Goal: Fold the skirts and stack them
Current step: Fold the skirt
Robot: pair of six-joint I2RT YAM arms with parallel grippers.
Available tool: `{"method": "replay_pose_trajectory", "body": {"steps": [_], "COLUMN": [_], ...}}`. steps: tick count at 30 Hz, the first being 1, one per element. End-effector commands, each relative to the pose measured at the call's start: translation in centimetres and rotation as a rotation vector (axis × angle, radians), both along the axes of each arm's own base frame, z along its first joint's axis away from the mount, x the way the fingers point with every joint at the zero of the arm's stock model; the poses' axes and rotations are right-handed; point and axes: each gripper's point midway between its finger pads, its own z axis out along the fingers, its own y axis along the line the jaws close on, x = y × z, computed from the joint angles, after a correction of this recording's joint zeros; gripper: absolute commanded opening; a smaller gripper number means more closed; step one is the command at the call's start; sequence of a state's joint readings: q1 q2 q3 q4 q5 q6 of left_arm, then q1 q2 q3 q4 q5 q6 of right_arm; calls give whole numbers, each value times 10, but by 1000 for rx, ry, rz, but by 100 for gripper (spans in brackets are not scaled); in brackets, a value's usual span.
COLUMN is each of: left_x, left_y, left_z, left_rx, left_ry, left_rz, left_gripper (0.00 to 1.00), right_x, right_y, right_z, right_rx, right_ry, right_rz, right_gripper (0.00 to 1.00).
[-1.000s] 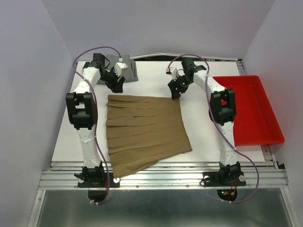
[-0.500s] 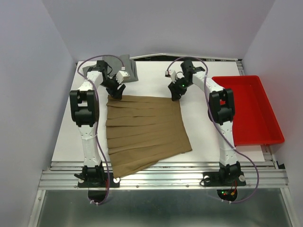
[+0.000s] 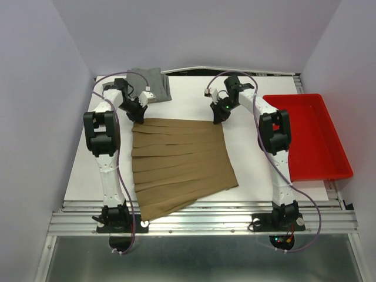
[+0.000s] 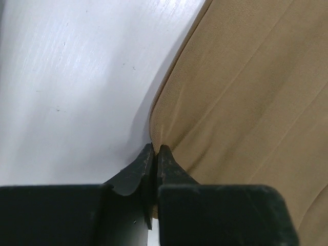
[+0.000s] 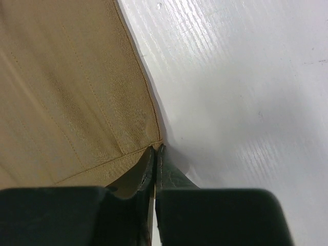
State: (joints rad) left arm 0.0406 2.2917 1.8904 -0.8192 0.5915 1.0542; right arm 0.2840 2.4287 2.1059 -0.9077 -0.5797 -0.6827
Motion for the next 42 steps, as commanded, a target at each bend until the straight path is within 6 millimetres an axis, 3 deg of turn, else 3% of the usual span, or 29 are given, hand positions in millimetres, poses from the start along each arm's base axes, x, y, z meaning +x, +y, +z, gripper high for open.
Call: {"method": "replay_pose_trajectory", "body": {"steps": [1, 5, 12, 16, 22, 25, 27, 28, 29, 30, 32, 33, 34, 35, 38, 39, 40, 42], "left_x": [0, 30, 92, 111, 116, 106, 90, 82, 69, 60, 35, 27, 15, 3, -21, -37, -50, -71], "left_y": [-2, -3, -1, -1, -2, -7, -10, -11, -13, -14, -16, -17, -17, -18, -19, -22, -21, -21], "left_z": [31, 50, 101, 127, 150, 172, 190, 196, 208, 210, 222, 225, 241, 227, 222, 217, 224, 199], "left_rx": [-29, -48, -61, -60, -79, -102, -115, -121, -124, -127, -127, -128, -124, -111, -94, -95, -85, -70], "left_ry": [-38, -101, -303, -394, -447, -482, -494, -492, -498, -486, -489, -488, -520, -488, -478, -461, -480, -424], "left_rz": [-11, 58, 172, 201, 223, 226, 217, 210, 206, 201, 188, 184, 181, 173, 161, 151, 142, 135], "left_gripper": [0, 0, 0, 0, 0, 0, 0, 0, 0, 0, 0, 0, 0, 0, 0, 0, 0, 0], "right_x": [-5, 12, 69, 94, 112, 106, 99, 92, 87, 82, 74, 70, 64, 59, 39, 31, 22, 2], "right_y": [-8, -15, -30, -41, -57, -64, -64, -63, -63, -62, -62, -61, -62, -62, -60, -60, -60, -60], "right_z": [-6, 7, 51, 79, 108, 118, 136, 131, 147, 144, 163, 166, 162, 164, 173, 167, 173, 159], "right_rx": [-53, -38, -4, 18, 11, 7, 18, 20, 32, 35, 49, 52, 46, 47, 59, 56, 59, 61], "right_ry": [4, -43, -216, -305, -407, -426, -456, -443, -468, -462, -497, -503, -492, -496, -490, -472, -476, -423], "right_rz": [10, -48, -183, -251, -295, -289, -276, -260, -255, -243, -222, -213, -201, -185, -135, -122, -99, -73], "right_gripper": [1, 1, 1, 1, 1, 1, 1, 1, 1, 1, 1, 1, 1, 1, 1, 1, 1, 1]}}
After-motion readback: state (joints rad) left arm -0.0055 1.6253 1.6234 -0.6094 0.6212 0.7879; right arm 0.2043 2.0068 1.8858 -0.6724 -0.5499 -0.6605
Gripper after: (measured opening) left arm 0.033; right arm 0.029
